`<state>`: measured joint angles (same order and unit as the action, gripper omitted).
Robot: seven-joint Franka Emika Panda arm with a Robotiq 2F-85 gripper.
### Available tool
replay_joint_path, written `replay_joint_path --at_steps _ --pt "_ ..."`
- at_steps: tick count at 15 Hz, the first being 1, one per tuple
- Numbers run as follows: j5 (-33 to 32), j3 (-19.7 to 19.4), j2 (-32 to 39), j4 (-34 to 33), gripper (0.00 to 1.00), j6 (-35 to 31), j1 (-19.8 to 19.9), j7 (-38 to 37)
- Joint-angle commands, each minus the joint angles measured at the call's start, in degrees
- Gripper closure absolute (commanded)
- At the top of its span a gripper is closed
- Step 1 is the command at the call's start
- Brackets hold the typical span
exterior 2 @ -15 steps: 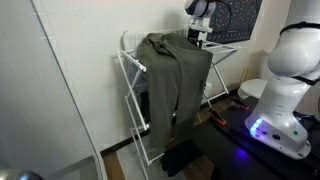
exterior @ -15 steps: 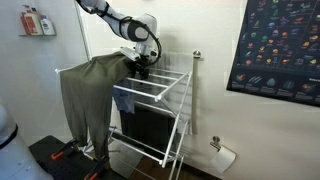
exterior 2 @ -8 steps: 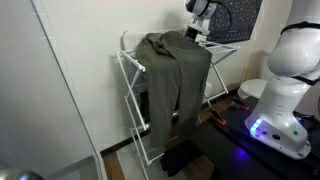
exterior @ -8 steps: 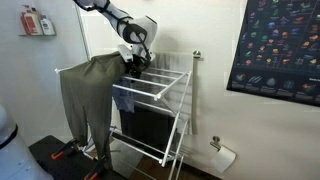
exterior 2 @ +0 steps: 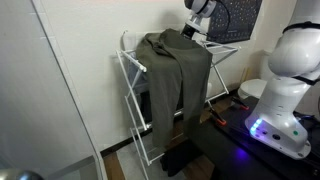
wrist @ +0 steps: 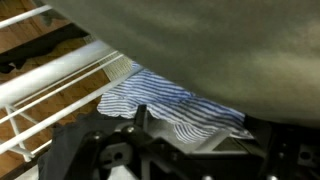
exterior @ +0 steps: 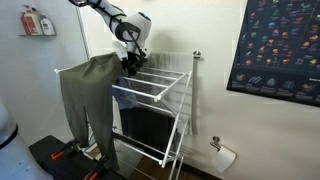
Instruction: Move the trousers to the left, remove the striped shirt from underneath the trousers and pull it to the right
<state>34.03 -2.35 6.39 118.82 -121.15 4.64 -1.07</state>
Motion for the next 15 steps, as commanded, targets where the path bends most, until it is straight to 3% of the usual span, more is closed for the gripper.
replay_joint_path --at_steps 1,10,12,15 --pt "2.1 1.1 -3.0 3.6 0.26 -5.4 -1.3 1.6" --pt "3.3 1.3 -6.0 6.9 0.95 -11.2 -2.4 1.4" --pt "3.4 1.2 -6.6 7.5 1.00 -11.5 -2.5 1.3" --pt "3.2 1.0 -7.4 8.4 0.99 -11.8 -2.5 0.9"
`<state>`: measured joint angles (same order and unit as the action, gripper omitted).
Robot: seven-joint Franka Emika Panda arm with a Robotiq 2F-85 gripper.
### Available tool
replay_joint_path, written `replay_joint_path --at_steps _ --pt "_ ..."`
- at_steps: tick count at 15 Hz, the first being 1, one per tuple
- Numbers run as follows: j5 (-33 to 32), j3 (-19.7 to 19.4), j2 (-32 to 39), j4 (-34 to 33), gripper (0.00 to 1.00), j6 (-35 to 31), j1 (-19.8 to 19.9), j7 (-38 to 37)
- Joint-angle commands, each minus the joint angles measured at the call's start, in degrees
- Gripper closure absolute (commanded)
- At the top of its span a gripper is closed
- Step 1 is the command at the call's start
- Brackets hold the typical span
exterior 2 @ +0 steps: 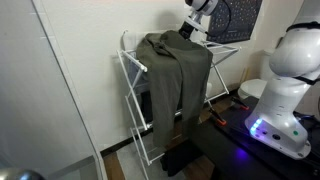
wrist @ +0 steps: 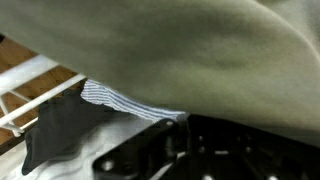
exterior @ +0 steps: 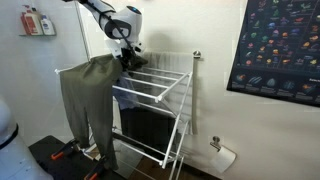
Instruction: Move the trousers to the left, remove the striped shirt from underneath the trousers and pull it to the right
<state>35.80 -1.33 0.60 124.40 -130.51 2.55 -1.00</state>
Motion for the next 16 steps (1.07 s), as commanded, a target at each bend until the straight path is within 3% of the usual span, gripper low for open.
replay_joint_path --at_steps 1,5,10,16 --pt "0.5 -0.1 -1.8 2.9 0.99 -2.5 -0.3 0.2" --pt "-5.0 -1.0 -3.2 2.6 0.99 -1.2 0.4 -3.7" --pt "-16.9 -3.0 -6.4 1.5 0.99 1.3 2.0 -13.1" --pt "-29.8 -4.7 -8.1 -3.4 0.99 14.1 4.7 -19.1"
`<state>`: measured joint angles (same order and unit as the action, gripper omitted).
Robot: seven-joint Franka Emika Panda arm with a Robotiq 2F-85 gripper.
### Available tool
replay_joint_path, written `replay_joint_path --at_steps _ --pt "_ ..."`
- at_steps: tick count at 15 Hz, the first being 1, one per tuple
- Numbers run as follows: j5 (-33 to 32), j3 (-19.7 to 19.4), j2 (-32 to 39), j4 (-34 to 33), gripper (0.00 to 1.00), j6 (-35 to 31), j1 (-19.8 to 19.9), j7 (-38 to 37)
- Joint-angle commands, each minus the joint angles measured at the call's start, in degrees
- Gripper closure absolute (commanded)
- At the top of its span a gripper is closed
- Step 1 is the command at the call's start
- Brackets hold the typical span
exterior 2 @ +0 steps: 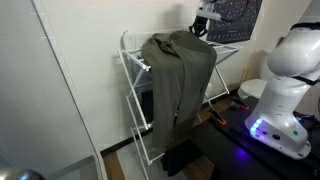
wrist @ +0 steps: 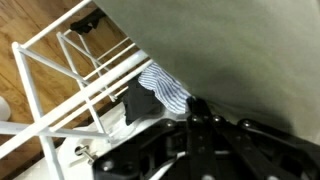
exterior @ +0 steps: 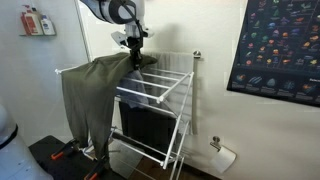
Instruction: Move the trousers to the left, remove the striped shirt from underneath the trousers and pull it to the right
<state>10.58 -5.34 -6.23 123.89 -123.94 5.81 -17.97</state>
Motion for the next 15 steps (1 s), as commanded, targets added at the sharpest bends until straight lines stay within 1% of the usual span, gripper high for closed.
replay_joint_path --at_steps 1,4,6,8,12,15 --pt "-6.2 -0.9 -1.2 -4.0 0.99 9.8 1.8 -2.3" --pt "-9.3 -1.5 -0.4 -9.0 0.99 18.1 2.4 0.1" --pt "-8.4 -1.6 -0.5 -12.4 0.99 20.6 2.2 1.5" --pt "-4.6 -1.5 -0.7 -15.6 0.99 20.0 1.6 2.0" --pt "0.0 -1.2 0.1 -21.6 0.99 20.7 0.9 0.5" --pt "8.2 -2.2 0.0 -25.3 0.99 20.8 1.1 0.9"
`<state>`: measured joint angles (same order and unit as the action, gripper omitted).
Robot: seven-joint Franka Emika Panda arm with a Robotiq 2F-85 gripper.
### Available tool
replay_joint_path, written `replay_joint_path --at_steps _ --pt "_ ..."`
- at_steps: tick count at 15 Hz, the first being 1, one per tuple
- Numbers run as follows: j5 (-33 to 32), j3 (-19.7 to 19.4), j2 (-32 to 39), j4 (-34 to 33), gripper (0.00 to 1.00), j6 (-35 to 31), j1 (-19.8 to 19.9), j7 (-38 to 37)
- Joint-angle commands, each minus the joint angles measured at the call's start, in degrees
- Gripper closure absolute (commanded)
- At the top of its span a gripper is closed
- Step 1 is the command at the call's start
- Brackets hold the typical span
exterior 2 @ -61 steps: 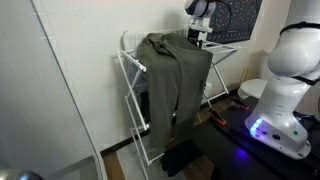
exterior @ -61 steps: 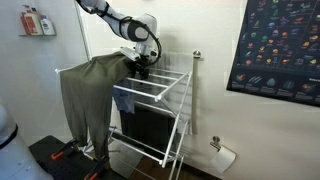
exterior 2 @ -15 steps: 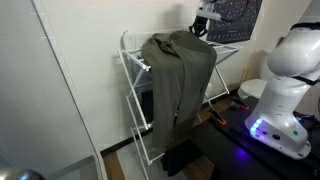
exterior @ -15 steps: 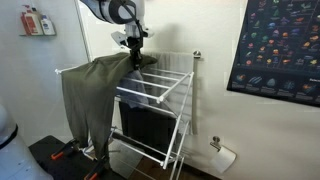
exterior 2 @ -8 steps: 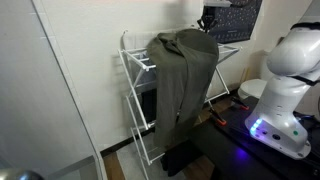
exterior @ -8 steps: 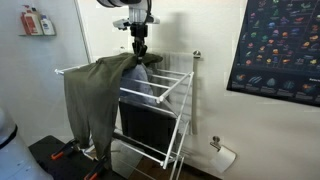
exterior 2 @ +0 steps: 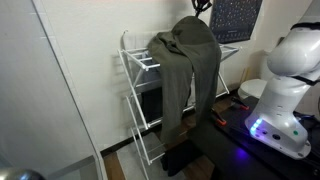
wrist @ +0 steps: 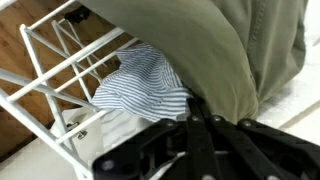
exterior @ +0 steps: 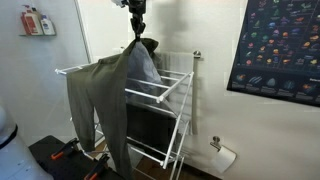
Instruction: Move the trousers to the left, remove the striped shirt from underneath the trousers and pull it to the right
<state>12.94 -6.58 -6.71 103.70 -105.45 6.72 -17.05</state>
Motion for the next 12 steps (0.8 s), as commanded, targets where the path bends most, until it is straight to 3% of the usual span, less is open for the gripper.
replay_joint_path --at_steps 1,5,12 --pt "9.5 -1.2 0.4 -5.7 0.99 1.9 0.1 0.0" --pt "18.3 -2.3 0.6 -7.1 0.99 1.9 0.6 -2.0" --pt "15.4 -4.5 -0.6 -10.4 0.99 0.1 3.3 -9.7"
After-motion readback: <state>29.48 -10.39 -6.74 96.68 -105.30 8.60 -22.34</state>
